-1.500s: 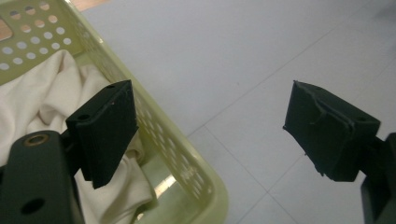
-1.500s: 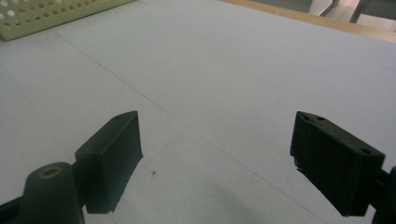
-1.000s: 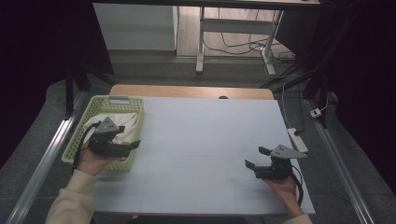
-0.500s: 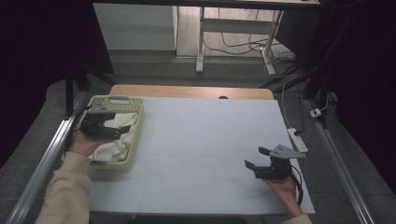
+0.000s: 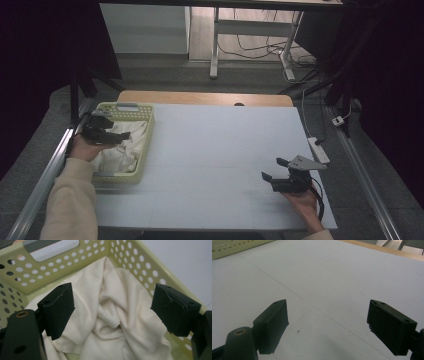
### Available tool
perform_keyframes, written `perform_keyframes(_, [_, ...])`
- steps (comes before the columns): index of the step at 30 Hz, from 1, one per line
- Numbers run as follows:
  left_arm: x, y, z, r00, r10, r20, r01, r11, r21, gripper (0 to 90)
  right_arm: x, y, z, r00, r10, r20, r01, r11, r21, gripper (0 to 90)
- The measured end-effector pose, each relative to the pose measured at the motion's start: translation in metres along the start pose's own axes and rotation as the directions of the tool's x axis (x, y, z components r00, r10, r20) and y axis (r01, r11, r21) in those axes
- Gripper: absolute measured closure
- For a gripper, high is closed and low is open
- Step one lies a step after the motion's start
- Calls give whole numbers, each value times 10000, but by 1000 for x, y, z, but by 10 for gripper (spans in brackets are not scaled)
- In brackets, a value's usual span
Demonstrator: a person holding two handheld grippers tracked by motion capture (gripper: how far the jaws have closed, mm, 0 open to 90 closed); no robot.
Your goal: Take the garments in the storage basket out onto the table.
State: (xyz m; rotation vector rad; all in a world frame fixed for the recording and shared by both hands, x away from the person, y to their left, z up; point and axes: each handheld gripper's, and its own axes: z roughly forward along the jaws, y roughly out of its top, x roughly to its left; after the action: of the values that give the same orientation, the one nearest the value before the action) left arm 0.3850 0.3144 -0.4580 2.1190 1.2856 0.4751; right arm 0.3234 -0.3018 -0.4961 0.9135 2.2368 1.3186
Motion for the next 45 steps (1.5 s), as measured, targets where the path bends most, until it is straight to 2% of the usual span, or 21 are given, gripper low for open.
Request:
perform_keyframes(4, [5,2,7,9999,58,-148,-54,9995,317,167,1,0,1,10000,-59,-15,59,9999,88,169])
perform_keyframes(8, [14,5,17,9995,-229,-196,241,9976,656,156,1,0,2,10000,-61,-7,62,9999,126,169])
perform_keyframes(9, [17,5,23,9982,-589,-146,600,9944,873,131,1,-1,2,10000,-49,-6,49,9999,165,169])
perform_keyframes(11, [17,5,26,9978,-663,-100,669,9924,1031,95,0,-1,3,10000,-45,-12,46,9998,190,169])
perform_keyframes(16, [17,4,39,9982,-604,39,586,9802,1890,61,0,-1,4,10000,-64,-45,65,9997,231,169])
perform_keyframes(17, [15,4,43,9988,-496,16,481,9756,2142,58,1,-1,4,10000,-73,-42,74,9997,239,169])
perform_keyframes(20, [13,3,47,9990,-436,-64,439,9717,2322,48,1,-1,4,9999,-96,-61,97,9995,304,169])
perform_keyframes(25, [12,1,53,9989,-464,87,427,9663,2540,42,2,-1,6,9998,-150,-120,154,9993,336,169])
perform_keyframes(28, [11,-1,59,9989,-467,80,423,9547,2946,35,2,-1,6,9998,-200,-92,204,9989,412,169])
perform_keyframes(29, [11,-3,64,9989,-470,89,418,9476,3166,32,2,-1,7,9997,-210,-90,214,9989,420,169])
perform_keyframes(30, [11,-3,64,9989,-470,89,418,9476,3166,29,2,-2,7,9997,-212,-144,218,9988,437,169])
perform_keyframes(36, [8,-5,75,9995,-265,-185,316,9255,3774,25,2,-2,6,9997,-219,-121,224,9990,396,169])
perform_keyframes(38, [8,-7,77,9991,-301,-288,390,9207,3883,27,2,-2,7,9996,-250,-114,256,9985,492,169])
perform_keyframes(43, [6,-8,76,9990,-282,-353,397,9195,3912,84,3,-2,8,9994,-321,-115,327,9978,574,170])
perform_keyframes(45, [5,-7,74,9994,-204,-292,300,9241,3809,202,3,-2,8,9995,-316,-85,320,9978,580,170])
